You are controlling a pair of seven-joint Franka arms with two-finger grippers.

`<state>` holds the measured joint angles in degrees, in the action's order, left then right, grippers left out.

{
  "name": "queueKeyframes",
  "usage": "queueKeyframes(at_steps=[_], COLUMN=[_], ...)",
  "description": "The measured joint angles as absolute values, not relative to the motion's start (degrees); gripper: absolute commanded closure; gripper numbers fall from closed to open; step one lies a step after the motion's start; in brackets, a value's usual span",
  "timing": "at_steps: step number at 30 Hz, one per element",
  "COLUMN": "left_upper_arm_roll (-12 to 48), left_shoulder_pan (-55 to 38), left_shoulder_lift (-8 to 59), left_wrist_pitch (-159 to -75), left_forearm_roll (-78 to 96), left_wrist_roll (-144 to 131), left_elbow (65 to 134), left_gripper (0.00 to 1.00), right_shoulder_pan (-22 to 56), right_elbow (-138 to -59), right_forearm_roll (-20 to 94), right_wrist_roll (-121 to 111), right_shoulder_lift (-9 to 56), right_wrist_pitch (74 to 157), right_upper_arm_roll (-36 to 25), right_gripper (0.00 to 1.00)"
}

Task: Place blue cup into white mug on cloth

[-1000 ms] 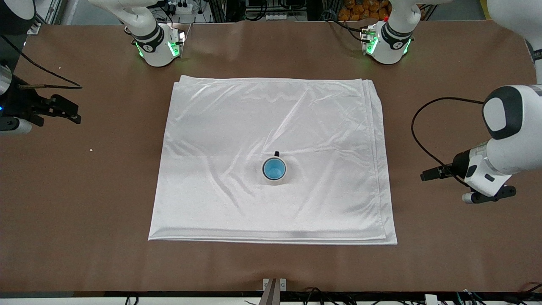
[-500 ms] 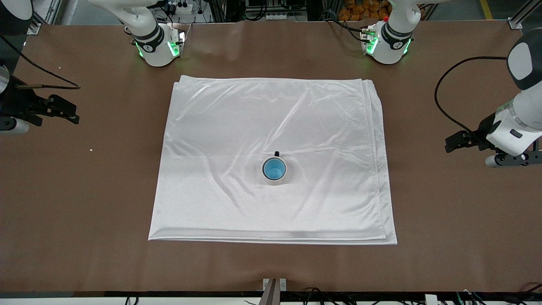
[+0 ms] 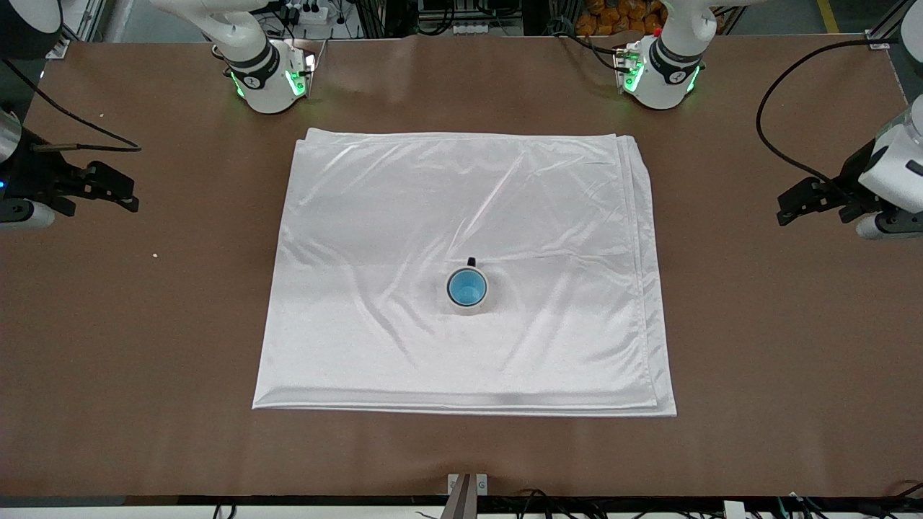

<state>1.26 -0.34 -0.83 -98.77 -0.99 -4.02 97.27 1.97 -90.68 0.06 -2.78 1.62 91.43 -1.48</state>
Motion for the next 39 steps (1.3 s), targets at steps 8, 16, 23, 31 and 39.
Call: queueKeyframes(at_steps=[8, 16, 23, 31, 39], left_upper_arm_roll=[1.5, 1.8, 2.9, 3.7, 3.7], left_shoulder_pan=[-0.3, -0.3, -0.3, -0.2, -0.1], left_shoulder_lift=[-3.7, -4.3, -4.3, -4.3, -4.4], left_wrist_pitch=[-95.5, -92.9, -92.2, -90.6, -89.4], left_forearm_roll=[-1.0, -1.0, -0.5, 0.0, 0.0], left_wrist_roll=[-4.0, -4.0, -3.9, -3.9, -3.9], left_elbow=[97.3, 96.3, 95.8, 95.0, 94.3], left_gripper=[0.0, 0.0, 0.0, 0.0, 0.0], right_shoulder_pan=[4.4, 5.7, 5.9, 5.9, 5.9], right_elbow=[-90.7, -90.7, -90.7, -90.7, -90.8], right_forearm_roll=[0.1, 0.1, 0.1, 0.1, 0.1], right_wrist_roll=[-2.8, -2.9, -3.0, -3.0, -3.0], right_shoulder_lift=[1.6, 1.6, 1.6, 1.6, 1.6], right_wrist_pitch=[91.5, 91.5, 91.5, 91.5, 91.6], right_upper_arm_roll=[-3.9, -5.5, -5.6, -5.7, -5.8], right_gripper=[0.0, 0.0, 0.0, 0.0, 0.0])
